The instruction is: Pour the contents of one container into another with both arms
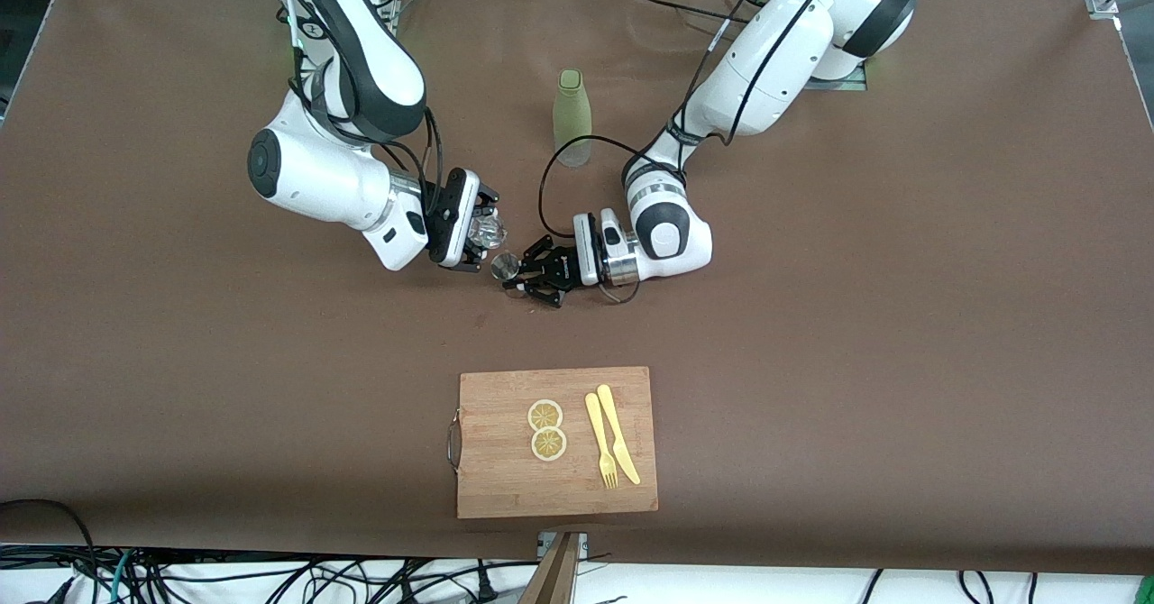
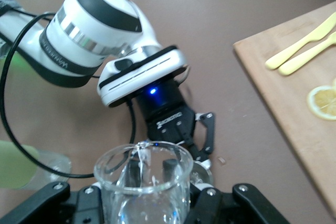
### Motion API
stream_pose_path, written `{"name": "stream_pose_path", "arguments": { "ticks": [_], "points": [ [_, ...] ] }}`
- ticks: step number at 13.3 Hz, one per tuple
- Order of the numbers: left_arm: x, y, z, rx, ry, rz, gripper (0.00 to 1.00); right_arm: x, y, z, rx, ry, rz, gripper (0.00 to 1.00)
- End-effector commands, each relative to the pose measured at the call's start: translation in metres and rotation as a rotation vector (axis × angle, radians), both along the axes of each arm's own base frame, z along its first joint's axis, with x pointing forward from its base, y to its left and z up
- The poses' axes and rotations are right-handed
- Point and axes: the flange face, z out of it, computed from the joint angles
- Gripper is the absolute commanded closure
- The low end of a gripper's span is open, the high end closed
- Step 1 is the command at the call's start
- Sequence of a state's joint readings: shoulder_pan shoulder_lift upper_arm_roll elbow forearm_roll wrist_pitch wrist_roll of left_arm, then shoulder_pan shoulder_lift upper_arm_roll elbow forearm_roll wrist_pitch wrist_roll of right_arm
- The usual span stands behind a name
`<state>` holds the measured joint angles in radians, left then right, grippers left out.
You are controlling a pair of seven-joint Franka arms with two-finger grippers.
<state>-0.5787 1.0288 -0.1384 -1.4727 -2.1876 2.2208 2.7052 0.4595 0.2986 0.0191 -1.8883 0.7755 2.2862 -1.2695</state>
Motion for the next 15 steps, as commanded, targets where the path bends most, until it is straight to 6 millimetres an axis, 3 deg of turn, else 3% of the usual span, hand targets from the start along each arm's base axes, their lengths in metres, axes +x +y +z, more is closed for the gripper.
{"name": "stream_pose_path", "arguments": {
  "ticks": [1,5,8,10,12,15],
  "points": [
    [0.003,-0.007,0.000,-0.006,-0.034,0.020,1.00,0.003,-0.010,0.046,0.027,-0.132,0.010,0.79],
    [0.008,0.003,0.004,-0.007,-0.036,0.028,1.00,0.004,-0.045,0.094,0.052,-0.218,-0.018,0.79],
    [0.012,0.024,0.006,0.009,-0.034,0.047,1.00,0.011,-0.073,0.126,0.074,-0.278,-0.058,0.79],
    [0.011,0.032,0.002,0.016,-0.022,0.054,1.00,0.021,-0.094,0.133,0.119,-0.302,-0.075,0.79],
    [0.013,0.047,0.015,0.022,-0.021,0.067,1.00,0.029,-0.116,0.131,0.149,-0.350,-0.054,0.79],
    [0.013,0.073,0.030,0.049,-0.026,0.059,1.00,0.047,-0.141,0.110,0.207,-0.387,-0.016,0.79]
  ]
}}
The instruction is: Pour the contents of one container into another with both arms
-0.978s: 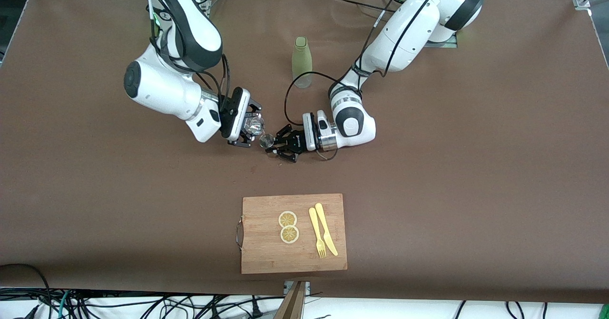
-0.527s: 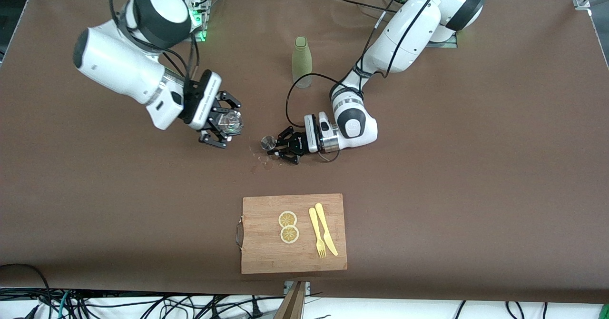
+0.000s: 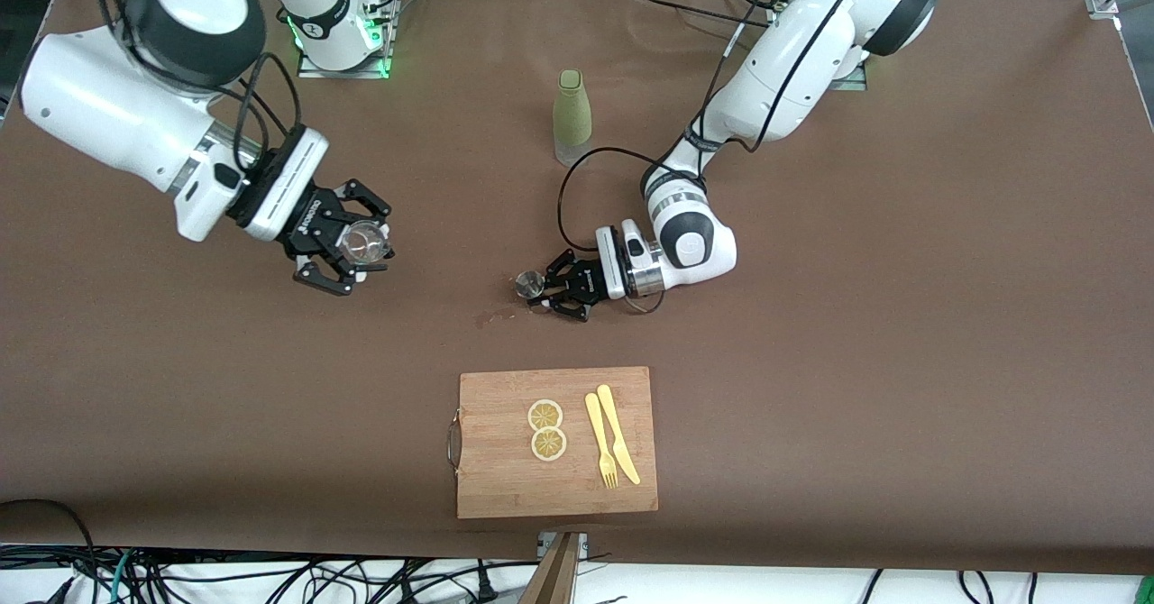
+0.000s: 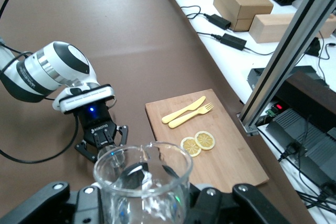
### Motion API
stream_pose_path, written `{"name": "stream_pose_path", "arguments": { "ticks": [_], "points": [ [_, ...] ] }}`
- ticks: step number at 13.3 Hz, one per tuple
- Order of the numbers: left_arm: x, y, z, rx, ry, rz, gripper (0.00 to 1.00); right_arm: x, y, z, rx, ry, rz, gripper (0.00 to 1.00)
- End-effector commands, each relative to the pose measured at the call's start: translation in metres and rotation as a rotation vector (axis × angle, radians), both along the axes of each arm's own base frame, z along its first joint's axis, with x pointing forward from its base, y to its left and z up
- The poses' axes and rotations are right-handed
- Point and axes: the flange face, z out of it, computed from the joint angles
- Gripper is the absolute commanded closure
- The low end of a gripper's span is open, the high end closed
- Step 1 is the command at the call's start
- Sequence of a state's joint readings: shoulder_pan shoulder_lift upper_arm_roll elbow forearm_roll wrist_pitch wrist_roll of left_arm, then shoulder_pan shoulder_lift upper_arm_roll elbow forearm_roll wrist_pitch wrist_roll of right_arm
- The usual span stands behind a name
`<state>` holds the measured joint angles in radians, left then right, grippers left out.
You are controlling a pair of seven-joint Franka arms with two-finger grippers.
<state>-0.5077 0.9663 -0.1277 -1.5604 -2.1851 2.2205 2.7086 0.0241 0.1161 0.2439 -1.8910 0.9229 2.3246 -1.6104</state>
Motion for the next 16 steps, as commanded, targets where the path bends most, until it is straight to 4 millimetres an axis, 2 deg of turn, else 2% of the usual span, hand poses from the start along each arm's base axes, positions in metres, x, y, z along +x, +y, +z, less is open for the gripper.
{"name": "stream_pose_path", "arguments": {
  "ticks": [1,6,8,10,13,15,16],
  "points": [
    [-0.008,0.035,0.027,0.037,-0.037,-0.012,1.00,0.013,-0.010,-0.020,0.054,-0.033,0.062,0.79],
    [0.000,0.129,0.036,0.069,-0.055,-0.083,1.00,0.038,-0.045,-0.076,0.080,-0.041,0.132,0.79],
    [0.002,0.165,0.033,0.038,-0.052,-0.112,1.00,0.044,-0.058,-0.099,0.106,-0.058,0.157,0.79],
    [-0.001,0.201,0.032,0.010,-0.044,-0.120,1.00,0.047,-0.076,-0.137,0.168,-0.050,0.175,0.79],
    [-0.003,0.285,0.043,0.016,-0.059,-0.169,1.00,0.046,-0.108,-0.199,0.259,-0.061,0.220,0.79],
    [-0.004,0.350,0.044,0.023,-0.053,-0.236,1.00,0.041,-0.129,-0.236,0.307,-0.061,0.246,0.79],
    [-0.007,0.376,0.046,0.016,-0.047,-0.262,1.00,0.037,-0.138,-0.255,0.330,-0.052,0.258,0.79]
  ]
}}
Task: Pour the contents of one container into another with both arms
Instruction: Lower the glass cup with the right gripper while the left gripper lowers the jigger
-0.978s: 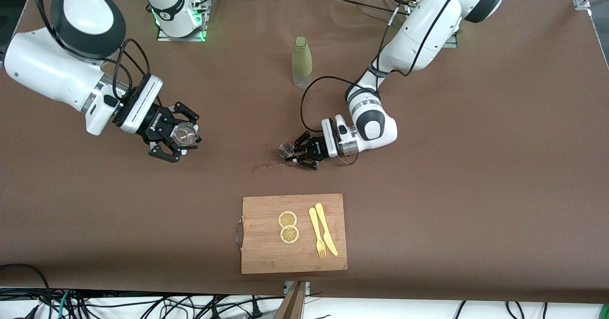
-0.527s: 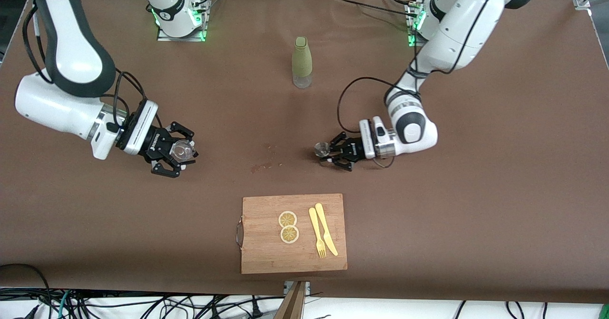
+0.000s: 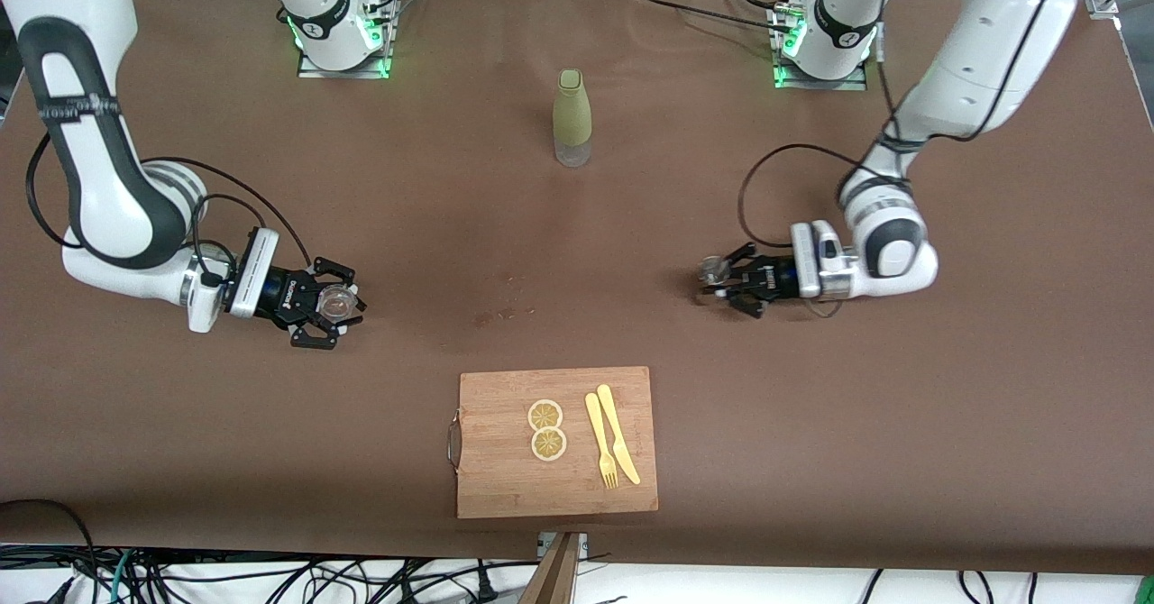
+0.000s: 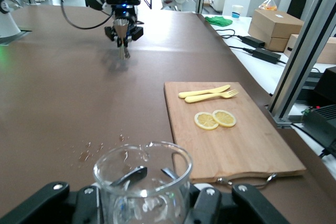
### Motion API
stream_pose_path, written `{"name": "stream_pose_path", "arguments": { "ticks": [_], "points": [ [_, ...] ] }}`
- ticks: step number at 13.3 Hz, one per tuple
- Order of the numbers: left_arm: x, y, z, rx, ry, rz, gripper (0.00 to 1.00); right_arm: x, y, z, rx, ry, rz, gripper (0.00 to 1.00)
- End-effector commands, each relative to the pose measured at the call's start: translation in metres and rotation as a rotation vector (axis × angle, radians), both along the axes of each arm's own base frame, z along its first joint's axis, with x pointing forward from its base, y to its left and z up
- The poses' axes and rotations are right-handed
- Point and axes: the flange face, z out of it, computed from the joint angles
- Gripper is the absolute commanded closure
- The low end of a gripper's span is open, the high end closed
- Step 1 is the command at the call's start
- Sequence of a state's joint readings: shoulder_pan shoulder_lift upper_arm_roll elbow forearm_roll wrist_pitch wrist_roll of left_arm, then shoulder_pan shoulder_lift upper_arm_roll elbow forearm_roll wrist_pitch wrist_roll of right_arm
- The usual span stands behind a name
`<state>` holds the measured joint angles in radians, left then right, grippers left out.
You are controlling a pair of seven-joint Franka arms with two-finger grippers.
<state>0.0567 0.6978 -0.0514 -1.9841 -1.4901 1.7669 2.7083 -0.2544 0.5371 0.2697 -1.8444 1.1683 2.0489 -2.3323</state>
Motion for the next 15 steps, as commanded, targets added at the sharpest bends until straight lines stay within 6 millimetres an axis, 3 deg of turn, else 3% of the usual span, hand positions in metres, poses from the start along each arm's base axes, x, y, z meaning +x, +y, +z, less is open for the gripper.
{"name": "stream_pose_path", "arguments": {
  "ticks": [1,5,8,11,15],
  "points": [
    [-0.018,0.066,0.012,-0.009,-0.001,-0.063,1.00,-0.003,-0.024,-0.041,0.090,0.004,0.026,0.79],
    [-0.042,0.140,0.006,-0.016,0.011,-0.130,1.00,-0.020,-0.036,-0.106,0.193,0.003,0.023,0.79],
    [-0.055,0.189,-0.007,-0.023,0.003,-0.159,1.00,-0.021,-0.047,-0.142,0.229,-0.023,0.045,0.78],
    [-0.057,0.213,-0.030,-0.053,-0.035,-0.173,1.00,-0.026,-0.054,-0.168,0.259,0.002,0.038,0.77],
    [-0.056,0.229,-0.049,-0.080,-0.064,-0.189,1.00,-0.034,-0.062,-0.203,0.310,0.017,0.042,0.75]
  ]
}}
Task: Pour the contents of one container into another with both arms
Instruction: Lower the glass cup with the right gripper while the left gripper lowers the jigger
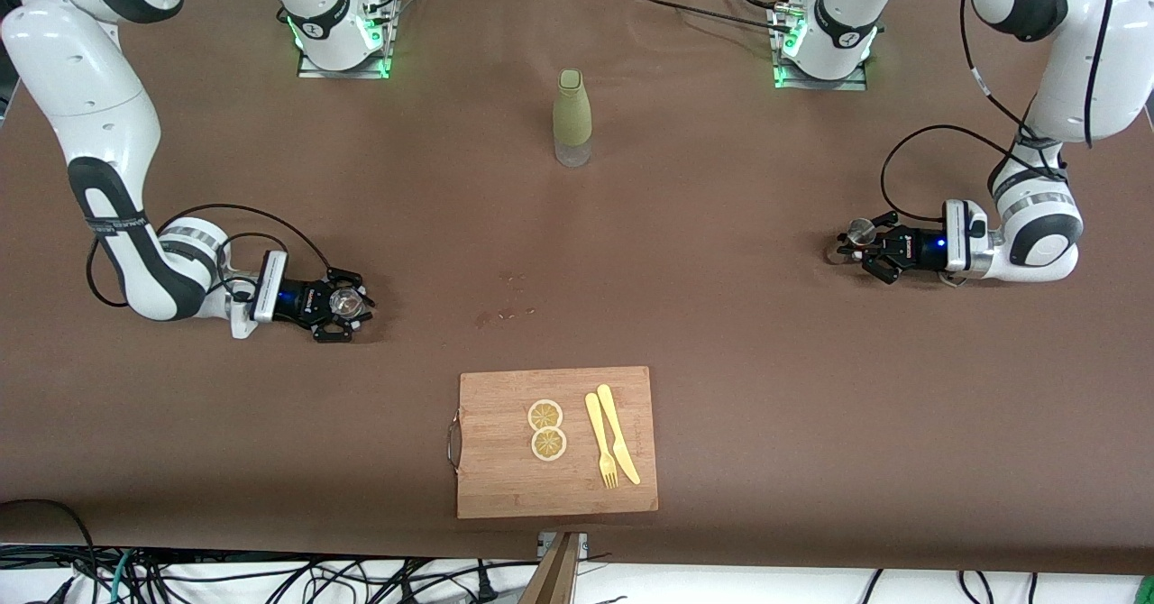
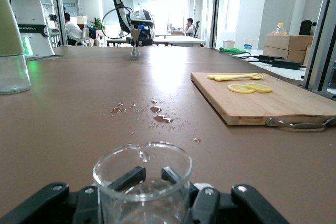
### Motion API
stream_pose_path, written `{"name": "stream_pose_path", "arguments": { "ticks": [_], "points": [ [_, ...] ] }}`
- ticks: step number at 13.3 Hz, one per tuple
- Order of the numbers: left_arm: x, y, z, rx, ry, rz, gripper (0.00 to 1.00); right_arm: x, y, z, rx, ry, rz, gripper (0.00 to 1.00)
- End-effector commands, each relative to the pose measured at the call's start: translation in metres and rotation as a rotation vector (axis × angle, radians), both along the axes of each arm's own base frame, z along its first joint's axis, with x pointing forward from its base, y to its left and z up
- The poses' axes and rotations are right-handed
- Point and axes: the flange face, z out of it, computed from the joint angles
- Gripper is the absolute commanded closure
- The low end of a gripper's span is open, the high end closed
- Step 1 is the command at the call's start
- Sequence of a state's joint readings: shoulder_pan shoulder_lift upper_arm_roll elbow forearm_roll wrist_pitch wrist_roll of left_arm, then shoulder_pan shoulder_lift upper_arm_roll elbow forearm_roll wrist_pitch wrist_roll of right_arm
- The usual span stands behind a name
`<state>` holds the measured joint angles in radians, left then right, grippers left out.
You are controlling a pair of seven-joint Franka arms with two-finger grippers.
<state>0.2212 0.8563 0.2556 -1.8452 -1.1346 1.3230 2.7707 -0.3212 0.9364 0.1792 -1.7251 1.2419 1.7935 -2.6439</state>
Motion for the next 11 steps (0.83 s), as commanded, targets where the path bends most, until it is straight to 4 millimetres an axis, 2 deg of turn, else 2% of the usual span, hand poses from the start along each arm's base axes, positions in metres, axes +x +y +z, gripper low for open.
{"name": "stream_pose_path", "arguments": {
  "ticks": [1,4,7,10,11],
  "points": [
    [0.000,0.013,-0.010,-0.055,-0.160,-0.059,1.00,0.001,-0.009,-0.016,0.042,-0.017,-0.010,0.75],
    [0.001,0.031,-0.017,-0.050,-0.157,-0.062,1.00,0.000,-0.012,-0.018,0.040,-0.011,-0.014,0.69],
    [0.001,0.031,-0.026,-0.061,-0.179,-0.072,1.00,-0.006,-0.019,-0.027,0.037,0.004,-0.013,0.45],
    [-0.003,0.035,-0.030,-0.057,-0.178,-0.070,1.00,-0.006,-0.034,-0.025,0.038,0.008,-0.009,0.27],
    [-0.003,0.035,-0.032,-0.056,-0.200,-0.072,1.00,-0.007,-0.040,-0.024,0.028,0.005,0.007,0.25]
  ]
}}
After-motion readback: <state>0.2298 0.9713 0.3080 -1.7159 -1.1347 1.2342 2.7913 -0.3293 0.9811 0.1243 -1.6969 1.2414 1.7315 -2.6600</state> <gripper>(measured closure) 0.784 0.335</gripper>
